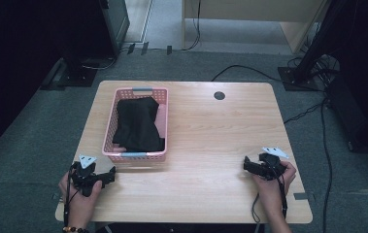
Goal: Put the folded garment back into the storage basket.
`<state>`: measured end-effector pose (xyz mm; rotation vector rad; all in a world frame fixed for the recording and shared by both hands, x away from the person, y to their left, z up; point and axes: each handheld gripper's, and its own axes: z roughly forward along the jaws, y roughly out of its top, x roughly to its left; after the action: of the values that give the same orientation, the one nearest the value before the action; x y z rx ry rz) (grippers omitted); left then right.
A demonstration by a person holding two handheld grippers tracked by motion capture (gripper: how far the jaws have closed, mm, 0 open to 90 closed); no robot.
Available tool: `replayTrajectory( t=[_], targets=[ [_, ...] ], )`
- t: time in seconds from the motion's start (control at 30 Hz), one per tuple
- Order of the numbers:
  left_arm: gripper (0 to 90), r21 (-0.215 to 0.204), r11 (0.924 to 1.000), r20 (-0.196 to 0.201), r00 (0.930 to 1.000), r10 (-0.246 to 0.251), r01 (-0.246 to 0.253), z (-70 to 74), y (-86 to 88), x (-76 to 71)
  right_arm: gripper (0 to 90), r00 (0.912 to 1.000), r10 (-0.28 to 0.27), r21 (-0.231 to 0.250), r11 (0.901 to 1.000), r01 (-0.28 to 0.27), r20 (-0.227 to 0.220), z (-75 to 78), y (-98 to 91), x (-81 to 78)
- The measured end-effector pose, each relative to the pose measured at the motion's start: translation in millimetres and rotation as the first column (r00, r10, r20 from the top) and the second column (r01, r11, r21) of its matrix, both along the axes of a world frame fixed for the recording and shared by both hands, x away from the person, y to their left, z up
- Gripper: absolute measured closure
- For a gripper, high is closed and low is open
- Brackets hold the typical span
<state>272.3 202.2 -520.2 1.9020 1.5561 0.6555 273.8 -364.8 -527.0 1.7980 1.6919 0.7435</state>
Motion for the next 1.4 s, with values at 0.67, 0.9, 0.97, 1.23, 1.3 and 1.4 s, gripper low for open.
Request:
replayTrajectory(
  t=[0.67, 0.9, 0.97, 1.23, 1.3, 1.4],
  targets=[
    [0.0, 0.000, 1.0000, 0.000, 1.0000, 0.001, -0.001, 0.0, 0.0, 0.0, 2.5, 0.9999, -0.015, -0.001, 0.9999, 0.015, 0.000, -0.1, -10.3, -6.3],
    [0.0, 0.000, 1.0000, 0.000, 1.0000, 0.001, -0.001, 0.0, -0.1, 0.0, 2.5, 0.9997, -0.026, 0.002, 0.9997, 0.026, -0.001, -0.1, -15.2, -9.1],
    [0.0, 0.000, 1.0000, 0.000, 1.0000, 0.001, -0.001, 0.0, 0.0, 0.0, 2.5, 0.9996, -0.028, 0.000, 0.9996, 0.028, -0.001, -0.2, -16.7, -9.9],
    [0.0, 0.000, 1.0000, 0.000, 1.0000, 0.001, -0.001, 0.0, 0.0, 0.0, 2.5, 0.9991, -0.043, 0.002, 0.9991, 0.043, -0.001, -0.2, -24.3, -14.5],
    [0.0, 0.000, 1.0000, 0.000, 1.0000, 0.000, 0.000, 0.0, 0.0, 0.0, 2.5, 0.9990, -0.045, 0.001, 0.9990, 0.045, 0.000, -0.2, -26.8, -15.8],
    [0.0, 0.000, 1.0000, 0.000, 1.0000, 0.000, 0.000, 0.0, 0.0, 0.0, 2.5, 0.9987, -0.052, 0.001, 0.9987, 0.052, -0.001, -0.3, -30.3, -17.9]
  ],
)
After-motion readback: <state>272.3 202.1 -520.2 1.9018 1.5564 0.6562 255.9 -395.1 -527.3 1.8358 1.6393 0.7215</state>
